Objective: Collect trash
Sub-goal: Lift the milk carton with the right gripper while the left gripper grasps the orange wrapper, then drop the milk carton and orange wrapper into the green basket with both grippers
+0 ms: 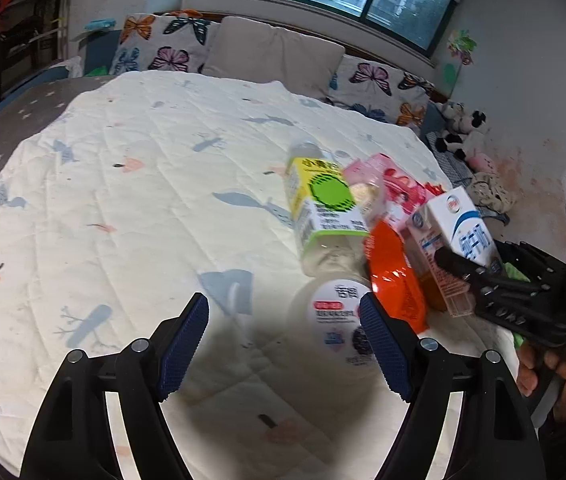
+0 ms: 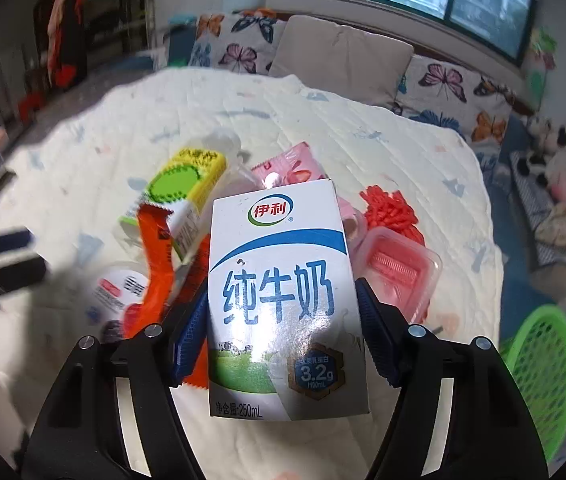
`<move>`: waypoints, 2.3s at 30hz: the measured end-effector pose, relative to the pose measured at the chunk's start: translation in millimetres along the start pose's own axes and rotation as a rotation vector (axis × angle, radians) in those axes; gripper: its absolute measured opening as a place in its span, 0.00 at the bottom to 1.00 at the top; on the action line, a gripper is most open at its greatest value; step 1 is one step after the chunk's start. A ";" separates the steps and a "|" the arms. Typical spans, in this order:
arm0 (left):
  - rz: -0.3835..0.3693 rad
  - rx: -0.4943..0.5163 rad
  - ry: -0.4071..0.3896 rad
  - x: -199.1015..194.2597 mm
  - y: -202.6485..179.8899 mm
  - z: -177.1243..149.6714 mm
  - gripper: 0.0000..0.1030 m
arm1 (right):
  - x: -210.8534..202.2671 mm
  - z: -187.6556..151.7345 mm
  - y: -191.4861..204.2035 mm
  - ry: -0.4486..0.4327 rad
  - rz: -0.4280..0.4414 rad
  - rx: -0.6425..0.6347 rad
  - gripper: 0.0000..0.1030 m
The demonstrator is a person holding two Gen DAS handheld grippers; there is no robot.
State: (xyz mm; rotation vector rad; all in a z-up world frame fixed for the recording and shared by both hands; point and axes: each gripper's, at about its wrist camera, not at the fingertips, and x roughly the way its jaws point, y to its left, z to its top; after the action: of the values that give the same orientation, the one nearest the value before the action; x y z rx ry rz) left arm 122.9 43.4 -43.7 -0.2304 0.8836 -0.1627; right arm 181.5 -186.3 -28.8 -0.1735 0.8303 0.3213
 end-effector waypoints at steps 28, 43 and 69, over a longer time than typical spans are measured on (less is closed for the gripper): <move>-0.123 0.126 0.113 71.3 -80.2 8.6 0.34 | -102.5 -48.7 -84.3 -0.139 0.058 0.317 0.67; -0.152 0.159 0.082 52.8 -81.8 7.5 0.06 | -114.6 -74.5 -110.5 -0.145 0.020 0.398 0.67; -0.363 0.402 0.024 8.2 -212.7 27.6 0.05 | -145.6 -146.0 -207.1 -0.141 -0.170 0.586 0.67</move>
State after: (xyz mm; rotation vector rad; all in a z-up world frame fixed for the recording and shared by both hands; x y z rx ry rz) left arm 139.9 -159.7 23.6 -0.0102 0.8080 -0.6748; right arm 60.0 -451.6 -11.5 0.3214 0.7330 -0.0766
